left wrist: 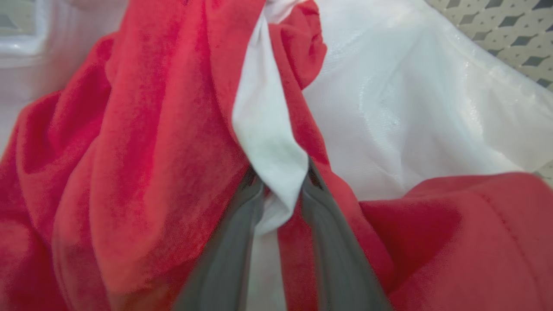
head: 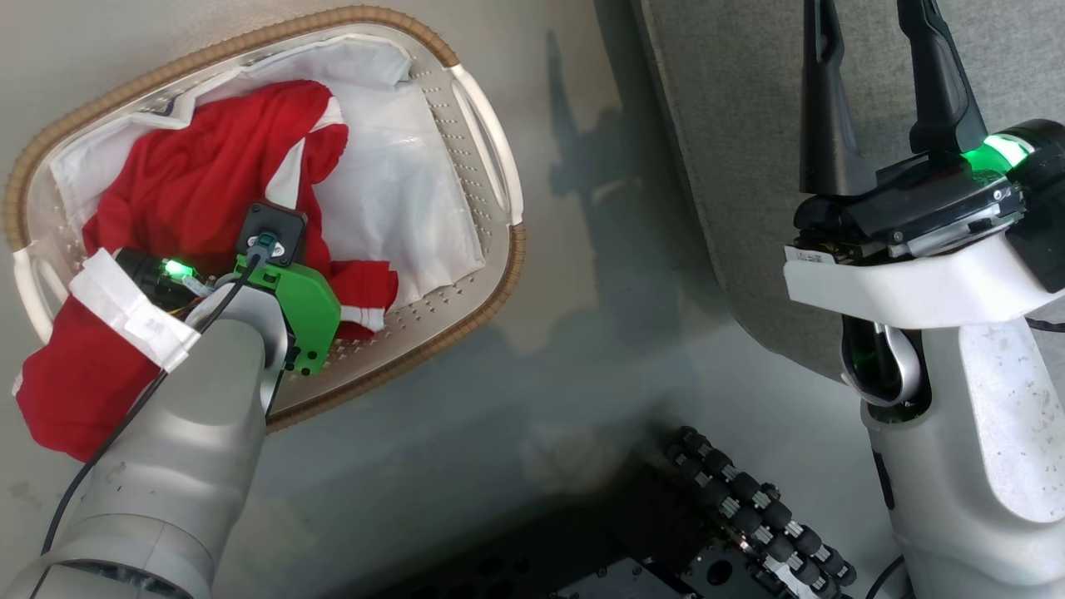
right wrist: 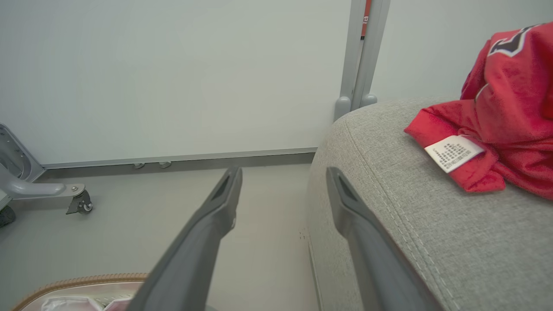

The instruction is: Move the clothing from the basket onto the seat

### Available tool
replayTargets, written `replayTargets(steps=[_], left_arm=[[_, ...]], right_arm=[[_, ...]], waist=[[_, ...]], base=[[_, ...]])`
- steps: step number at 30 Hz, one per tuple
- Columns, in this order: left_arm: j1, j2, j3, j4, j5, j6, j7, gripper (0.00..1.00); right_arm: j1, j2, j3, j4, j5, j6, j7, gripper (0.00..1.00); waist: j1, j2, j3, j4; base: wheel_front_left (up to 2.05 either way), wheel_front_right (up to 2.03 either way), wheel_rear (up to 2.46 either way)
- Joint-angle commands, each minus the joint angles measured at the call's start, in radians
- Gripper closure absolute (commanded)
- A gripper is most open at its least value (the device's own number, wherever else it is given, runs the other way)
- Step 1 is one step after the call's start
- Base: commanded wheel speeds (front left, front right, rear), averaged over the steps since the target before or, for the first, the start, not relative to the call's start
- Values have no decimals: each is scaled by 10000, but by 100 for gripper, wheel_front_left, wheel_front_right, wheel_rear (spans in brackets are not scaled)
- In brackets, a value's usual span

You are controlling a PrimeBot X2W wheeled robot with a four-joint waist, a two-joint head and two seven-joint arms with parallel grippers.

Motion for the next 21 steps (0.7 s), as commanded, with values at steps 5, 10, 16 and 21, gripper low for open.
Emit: replayTargets(steps=[5, 10, 16, 21], left_arm=[[92, 98, 65, 35, -217, -92, -272, 100], [477, 80, 167, -435, -522, -473, -640, 100], [1116, 268, 416, -1766, -835, -704, -709, 100], [1976, 473, 574, -3347, -833, -777, -707, 100]], right_arm=[[21, -19, -47, 183, -38, -14, -16, 0], [51, -23, -47, 578, -351, -14, -16, 0], [355, -23, -206, 1232, -844, -14, -16, 0], [812, -28, -318, 1874, -1267, -14, -16, 0]], waist=[[-2, 0, -253, 100], [-2, 0, -862, 387], [-2, 0, -1936, 944], [-2, 0, -3066, 1445]], base=[[0, 0, 0], [0, 0, 0], [0, 0, 0], [0, 0, 0]])
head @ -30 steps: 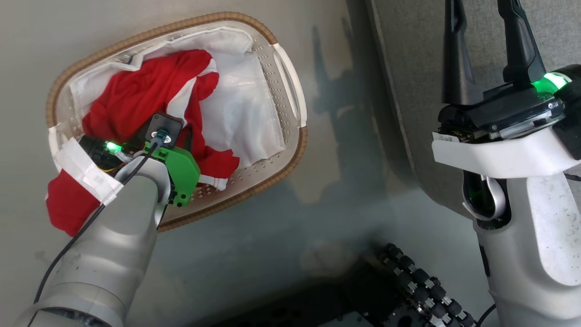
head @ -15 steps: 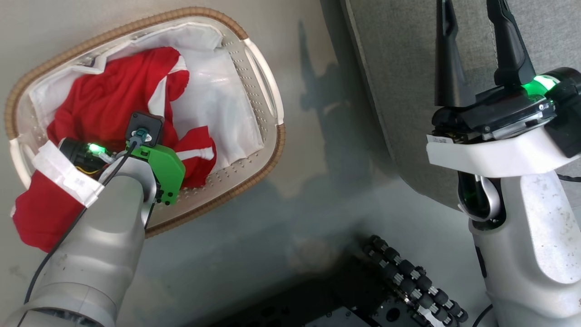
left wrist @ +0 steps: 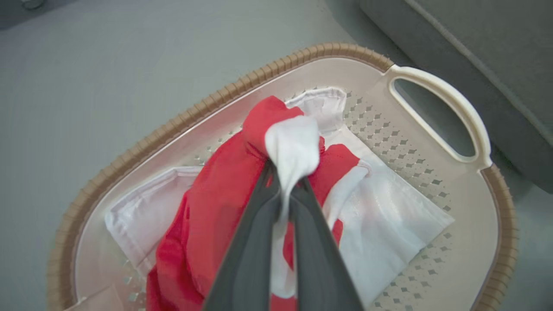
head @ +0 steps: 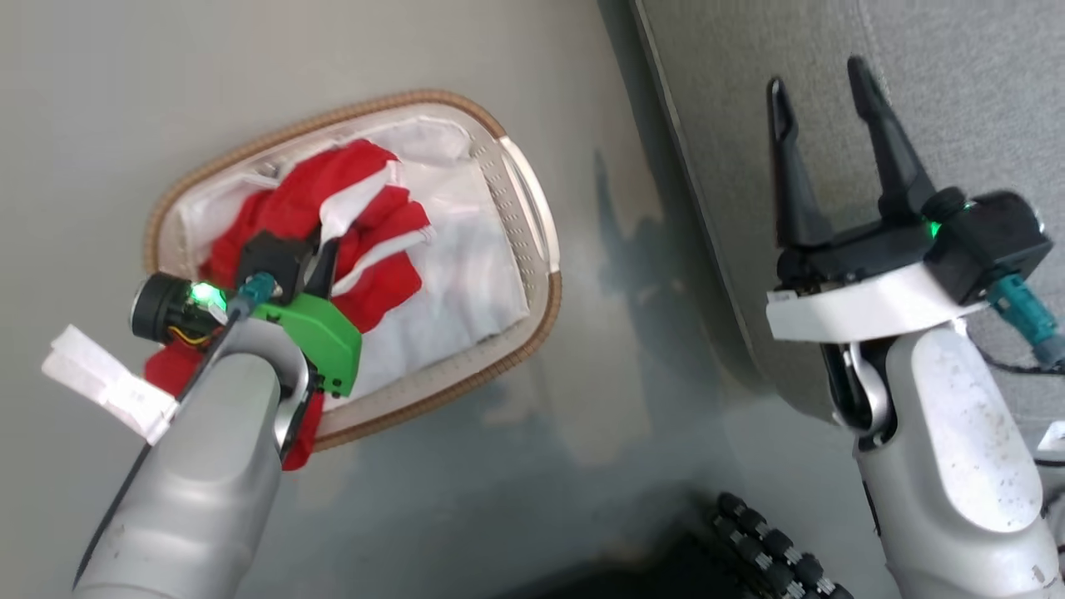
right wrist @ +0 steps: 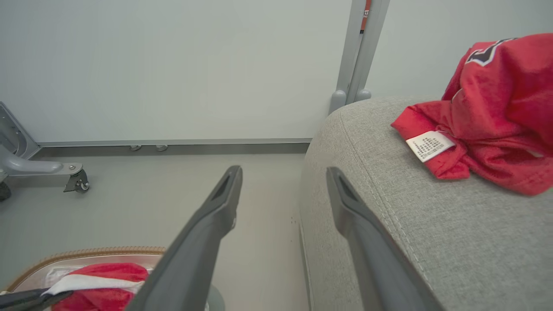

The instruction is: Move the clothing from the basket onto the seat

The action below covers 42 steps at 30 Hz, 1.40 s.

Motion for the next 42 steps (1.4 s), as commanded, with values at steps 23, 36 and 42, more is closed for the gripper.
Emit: replayTargets(steps=[23, 36, 42], left_arm=[[132, 2009, -2402, -4630, -68, -196, 699, 100], [-1791, 2758, -2551, -6355, -903, -189, 1699, 100], [-1944, 2605, -2603, -6466, -1020, -178, 1791, 100]], right_arm=[[2065, -39, 226, 1783, -789, -14, -16, 0], [1761, -40, 1300, 2242, -672, -14, -16, 0], [1369, -39, 1835, 2384, -578, -14, -16, 0]], waist=[[0, 0, -5511, 1898], [0, 0, -6387, 1895], [0, 0, -6527, 1905]], base=[[0, 0, 0], [0, 0, 0], [0, 0, 0]])
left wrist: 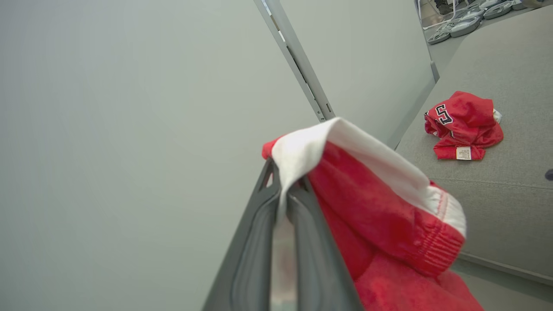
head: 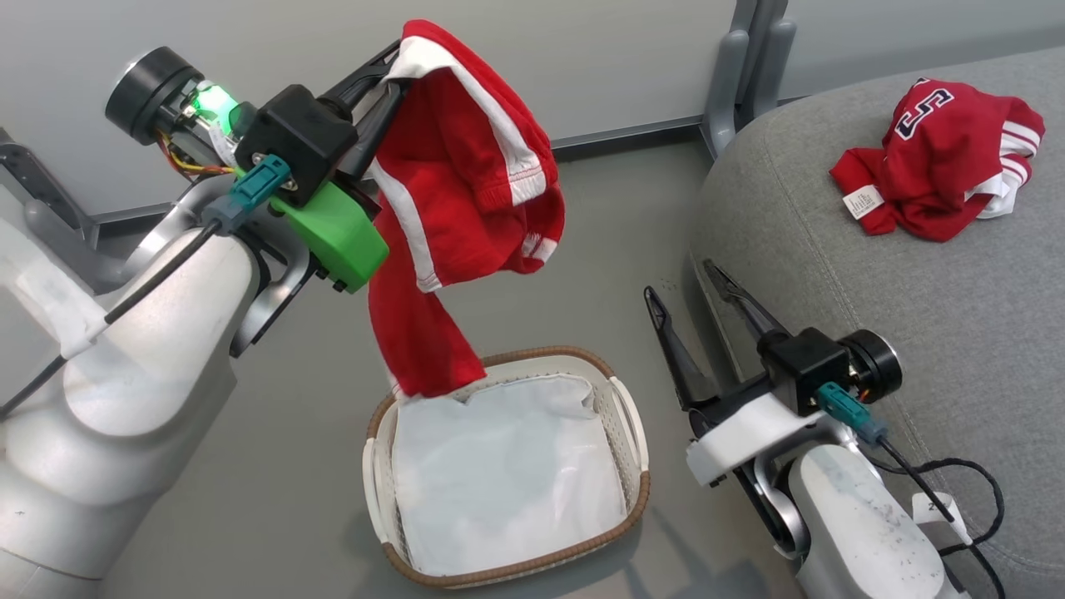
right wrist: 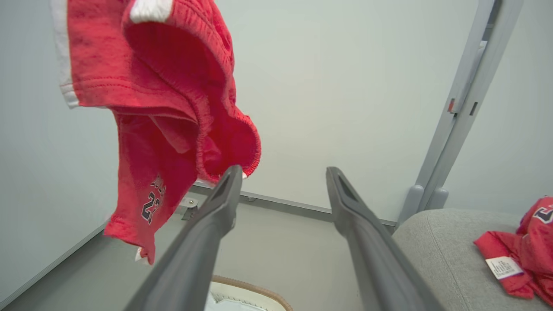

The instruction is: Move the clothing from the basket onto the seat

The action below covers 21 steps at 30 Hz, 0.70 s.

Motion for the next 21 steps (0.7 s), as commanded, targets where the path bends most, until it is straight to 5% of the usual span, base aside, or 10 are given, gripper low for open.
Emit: replayTargets(steps=[1, 11, 21], left_arm=[[-157, -30, -32, -41, -43, 30, 0, 100], [-84, -254, -221, -449, -161, 108, 67, 100], [-71, -534, -489, -860, -160, 173, 163, 100]], right_arm=[[-193, -36, 153, 77, 103, -14, -16, 0], [-1168, -46, 1818, 785, 577, -14, -16, 0], [-2665, -36, 2297, 2235, 222, -14, -16, 0]], waist=[[1, 0, -43, 14], [1, 0, -207, 230], [1, 0, -335, 489]], base=[[0, 0, 0], [0, 0, 0], [0, 0, 0]])
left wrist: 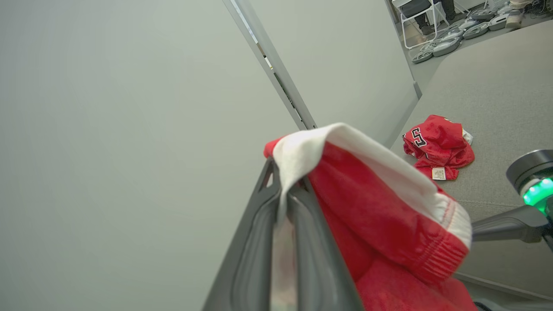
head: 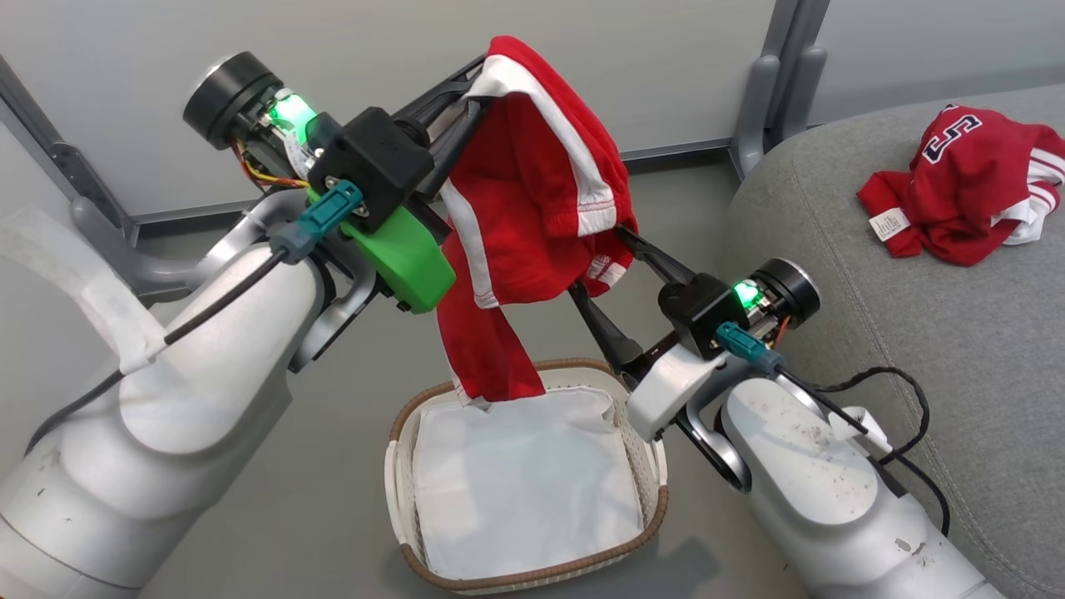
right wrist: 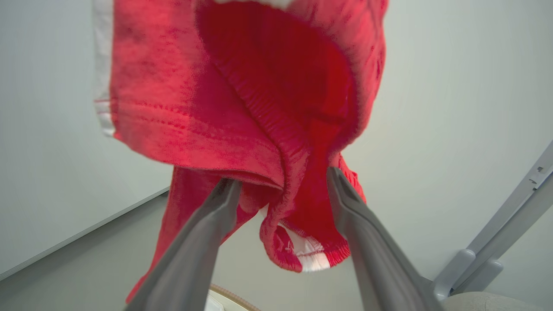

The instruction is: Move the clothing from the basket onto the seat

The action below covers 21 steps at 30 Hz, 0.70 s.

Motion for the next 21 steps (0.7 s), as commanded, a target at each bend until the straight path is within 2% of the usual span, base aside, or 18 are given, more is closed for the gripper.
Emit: replayTargets(steps=[1, 7, 8, 9, 10, 11, 16, 17, 18, 20, 21], left_arm=[[-55, -69, -41, -72, -62, 49, 7, 100], [150, -189, -250, -211, -138, 35, 18, 100], [203, -205, -266, -235, -159, 38, 17, 100], [242, -209, -278, -255, -195, 49, 10, 100], [286, -198, -280, -261, -204, 71, 2, 100], [327, -181, -256, -255, -254, 93, 1, 100], [850, 5, 11, -76, -642, 410, -162, 100], [1011, 59, 85, -14, -736, 499, -220, 88], [1171, 98, 143, 42, -814, 571, -286, 66], [1528, 170, 276, 167, -949, 755, -500, 13], [1764, 183, 344, 246, -1084, 846, -614, 0]], right_arm=[[-209, -37, 9, 143, -16, -14, -16, 0], [-782, -37, 683, 723, 424, -14, -16, 0], [-843, -38, 737, 772, 471, -14, -16, 7], [-871, -37, 799, 778, 508, -14, -16, 64], [-889, -34, 862, 763, 586, -14, -16, 79], [-901, -35, 904, 734, 650, -14, -16, 100], [-712, -35, 967, 449, 859, -14, -16, 100], [-657, -37, 936, 388, 873, -14, -16, 100], [-618, -38, 894, 338, 878, -14, -16, 100], [-518, -38, 735, 230, 862, -14, -16, 100], [-465, -37, 620, 153, 848, -14, -16, 100]], waist=[[0, 0, -36, 48], [0, 0, -98, 178], [0, 0, -109, 203], [0, 0, -118, 226], [0, 0, -127, 252], [0, 0, -131, 270], [0, 0, -148, 289], [0, 0, -150, 274], [0, 0, -154, 259], [0, 0, -158, 225], [0, 0, -153, 210]], base=[[0, 0, 0], [0, 0, 0], [0, 0, 0], [0, 0, 0], [0, 0, 0], [0, 0, 0], [0, 0, 0], [0, 0, 0], [0, 0, 0], [0, 0, 0], [0, 0, 0]])
